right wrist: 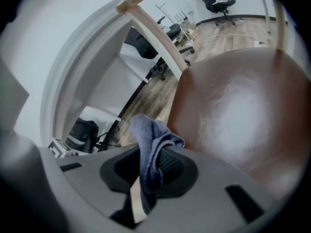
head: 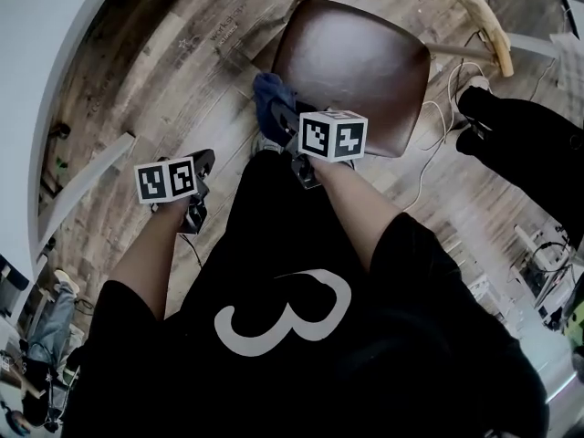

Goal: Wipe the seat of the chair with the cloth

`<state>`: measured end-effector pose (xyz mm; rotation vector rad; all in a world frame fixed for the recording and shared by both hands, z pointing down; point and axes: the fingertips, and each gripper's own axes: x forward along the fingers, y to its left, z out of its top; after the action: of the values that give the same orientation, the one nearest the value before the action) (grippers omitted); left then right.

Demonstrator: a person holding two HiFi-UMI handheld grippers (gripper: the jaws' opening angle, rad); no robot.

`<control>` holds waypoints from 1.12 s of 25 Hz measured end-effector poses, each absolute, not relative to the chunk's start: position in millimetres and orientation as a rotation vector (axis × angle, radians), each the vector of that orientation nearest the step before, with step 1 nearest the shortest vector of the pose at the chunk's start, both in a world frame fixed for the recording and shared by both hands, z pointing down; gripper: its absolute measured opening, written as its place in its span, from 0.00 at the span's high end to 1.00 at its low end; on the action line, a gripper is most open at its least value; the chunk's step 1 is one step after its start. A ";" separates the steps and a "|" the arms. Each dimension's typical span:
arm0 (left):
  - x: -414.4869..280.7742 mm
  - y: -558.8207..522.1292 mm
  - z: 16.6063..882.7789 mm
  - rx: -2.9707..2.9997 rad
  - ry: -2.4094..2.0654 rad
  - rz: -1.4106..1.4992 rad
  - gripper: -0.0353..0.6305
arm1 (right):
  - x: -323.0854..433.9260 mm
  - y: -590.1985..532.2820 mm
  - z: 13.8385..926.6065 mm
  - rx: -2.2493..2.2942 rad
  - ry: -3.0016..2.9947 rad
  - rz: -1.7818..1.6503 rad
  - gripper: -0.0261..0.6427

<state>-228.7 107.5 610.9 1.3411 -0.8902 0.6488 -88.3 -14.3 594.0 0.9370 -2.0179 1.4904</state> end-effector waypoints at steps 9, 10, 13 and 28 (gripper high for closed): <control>-235.8 137.5 612.9 1.326 -0.856 0.752 0.93 | -62.7 -15.5 623.1 0.904 -1.945 1.204 0.86; -232.3 137.8 612.6 1.337 -0.849 0.764 0.93 | -60.8 -13.7 624.0 0.907 -1.942 1.199 0.86; -221.6 129.1 608.6 1.363 -0.850 0.746 0.93 | -58.5 -12.6 625.0 0.912 -1.941 1.189 0.86; -185.5 127.6 602.4 1.403 -0.812 0.801 0.93 | 30.4 -9.3 626.4 1.079 -1.850 1.180 0.86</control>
<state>-185.5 127.6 602.4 1.4028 -0.8120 0.8005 30.4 -9.3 626.4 1.0787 -1.8497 1.1805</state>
